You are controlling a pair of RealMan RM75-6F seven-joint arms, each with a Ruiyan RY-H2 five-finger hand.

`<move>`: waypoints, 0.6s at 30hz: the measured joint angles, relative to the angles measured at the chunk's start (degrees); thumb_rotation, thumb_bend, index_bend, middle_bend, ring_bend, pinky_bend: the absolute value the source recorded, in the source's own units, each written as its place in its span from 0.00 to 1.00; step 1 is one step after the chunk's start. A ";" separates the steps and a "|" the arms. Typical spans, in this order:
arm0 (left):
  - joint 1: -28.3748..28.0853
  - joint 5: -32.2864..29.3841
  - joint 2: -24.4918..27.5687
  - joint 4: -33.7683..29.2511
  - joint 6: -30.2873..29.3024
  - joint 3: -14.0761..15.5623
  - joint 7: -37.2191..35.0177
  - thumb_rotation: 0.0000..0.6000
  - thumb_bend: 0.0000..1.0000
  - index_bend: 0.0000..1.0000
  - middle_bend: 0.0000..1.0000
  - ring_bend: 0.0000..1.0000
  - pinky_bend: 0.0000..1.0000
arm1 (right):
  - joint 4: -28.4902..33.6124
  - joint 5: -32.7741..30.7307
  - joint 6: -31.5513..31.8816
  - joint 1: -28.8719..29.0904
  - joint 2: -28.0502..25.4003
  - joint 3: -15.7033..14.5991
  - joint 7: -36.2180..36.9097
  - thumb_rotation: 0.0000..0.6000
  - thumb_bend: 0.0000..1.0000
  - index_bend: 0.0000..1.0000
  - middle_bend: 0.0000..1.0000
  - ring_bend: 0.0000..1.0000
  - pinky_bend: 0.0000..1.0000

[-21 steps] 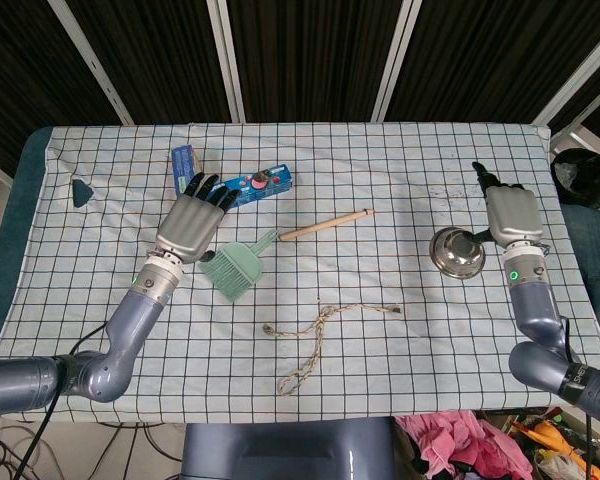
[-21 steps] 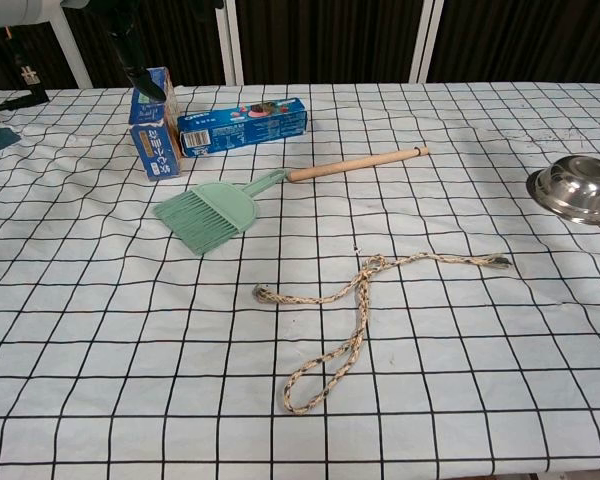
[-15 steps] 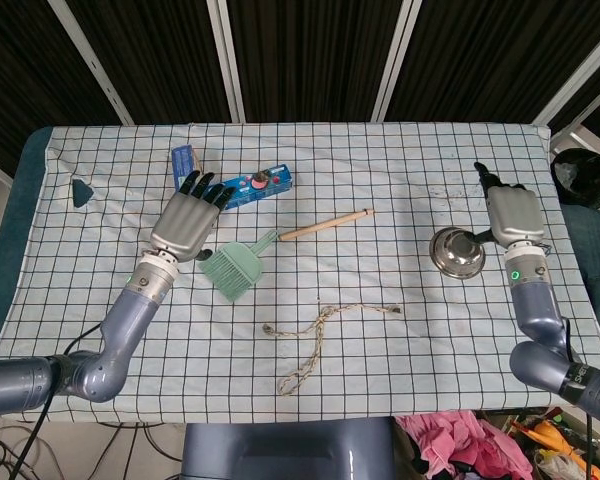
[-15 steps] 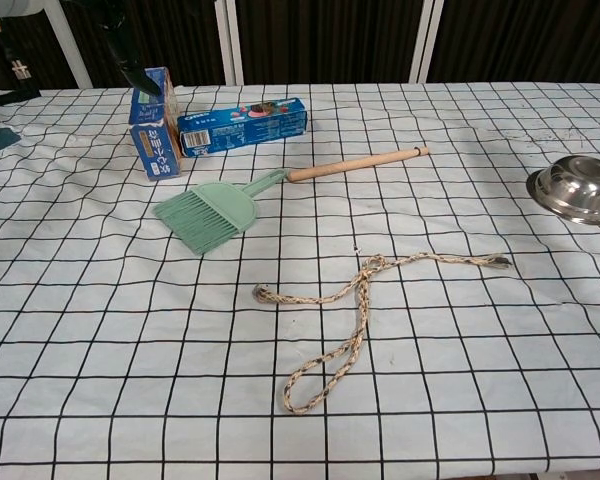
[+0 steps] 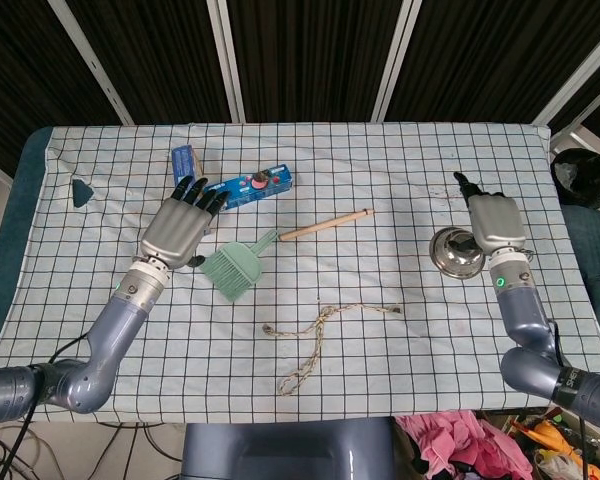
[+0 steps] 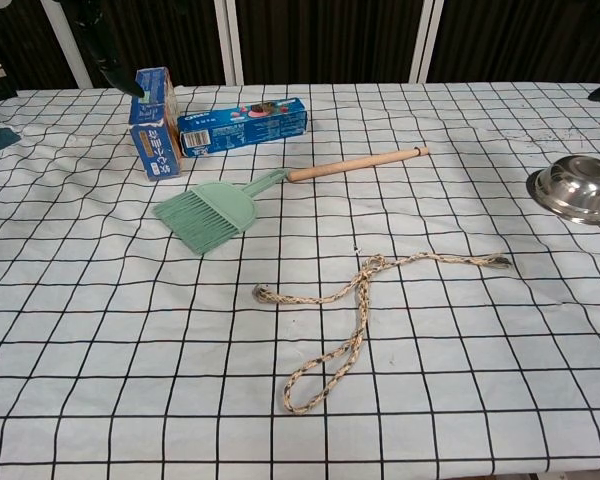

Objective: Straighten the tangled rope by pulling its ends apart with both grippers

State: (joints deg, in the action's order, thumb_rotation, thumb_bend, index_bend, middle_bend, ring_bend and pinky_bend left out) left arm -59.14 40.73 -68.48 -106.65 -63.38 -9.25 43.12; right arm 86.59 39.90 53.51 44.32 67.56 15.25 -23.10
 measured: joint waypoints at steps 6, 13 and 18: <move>1.50 0.98 2.68 -3.46 -0.93 1.49 0.61 1.00 0.04 0.09 0.13 0.01 0.04 | 2.58 -0.10 1.29 0.29 -0.18 -0.53 -1.44 1.00 0.10 0.03 0.20 0.39 0.26; 2.13 3.82 3.93 -4.90 -0.28 1.63 -0.64 1.00 0.04 0.07 0.14 0.02 0.04 | 5.30 0.05 0.42 0.68 -0.70 -1.30 -2.18 1.00 0.17 0.11 0.46 0.67 0.59; 3.90 7.94 5.64 -6.70 0.16 2.91 -2.78 1.00 0.04 0.07 0.14 0.02 0.04 | 10.39 -0.37 -2.04 0.69 -2.76 -2.64 -2.53 1.00 0.18 0.21 0.70 0.87 0.88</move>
State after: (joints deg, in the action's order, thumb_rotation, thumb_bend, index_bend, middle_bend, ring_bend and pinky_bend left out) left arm -55.24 48.67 -62.84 -113.35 -63.22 -6.35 40.34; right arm 96.99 39.53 51.46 45.01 64.81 12.61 -25.63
